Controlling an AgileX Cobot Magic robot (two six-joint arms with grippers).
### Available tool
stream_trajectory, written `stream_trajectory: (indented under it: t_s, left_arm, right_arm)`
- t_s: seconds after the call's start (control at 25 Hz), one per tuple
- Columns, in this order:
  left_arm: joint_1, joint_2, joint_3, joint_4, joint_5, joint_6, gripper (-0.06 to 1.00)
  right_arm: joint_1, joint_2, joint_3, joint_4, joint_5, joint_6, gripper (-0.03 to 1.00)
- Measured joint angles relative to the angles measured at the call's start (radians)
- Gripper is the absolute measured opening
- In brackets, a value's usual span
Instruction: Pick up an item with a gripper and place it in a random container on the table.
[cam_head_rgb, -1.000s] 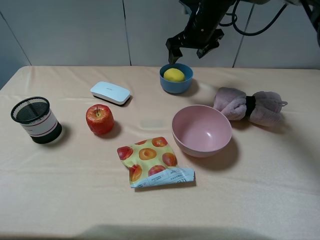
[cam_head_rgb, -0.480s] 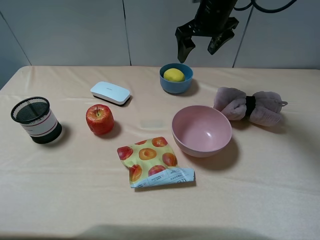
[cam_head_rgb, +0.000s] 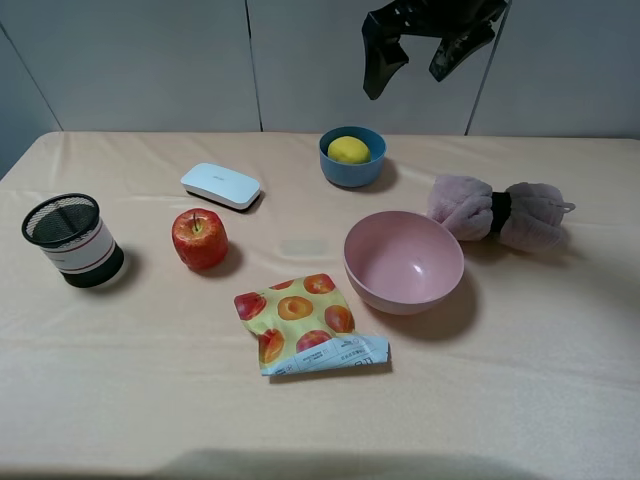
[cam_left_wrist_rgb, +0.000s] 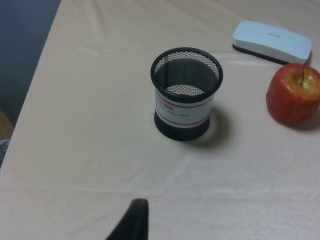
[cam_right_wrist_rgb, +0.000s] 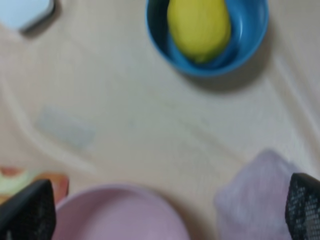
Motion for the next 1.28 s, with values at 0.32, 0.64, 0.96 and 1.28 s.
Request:
stream_trajectory:
  t_s: [0.32, 0.64, 0.96, 1.28]
  left_arm:
    - [0.000, 0.000, 0.000, 0.000, 0.000, 0.000, 1.00]
    - [0.000, 0.000, 0.000, 0.000, 0.000, 0.000, 1.00]
    - [0.000, 0.000, 0.000, 0.000, 0.000, 0.000, 1.00]
    - [0.000, 0.000, 0.000, 0.000, 0.000, 0.000, 1.00]
  right_arm:
    - [0.000, -0.228, 0.267, -0.002, 0.001, 0.001, 0.69]
    - [0.000, -0.472, 0.492, -0.002, 0.001, 0.004, 0.69]
    - [0.000, -0.723, 0.650, -0.002, 0.002, 0.027, 0.69]
    - [0.000, -0.994, 0.763, -0.002, 0.004, 0.067, 0.69]
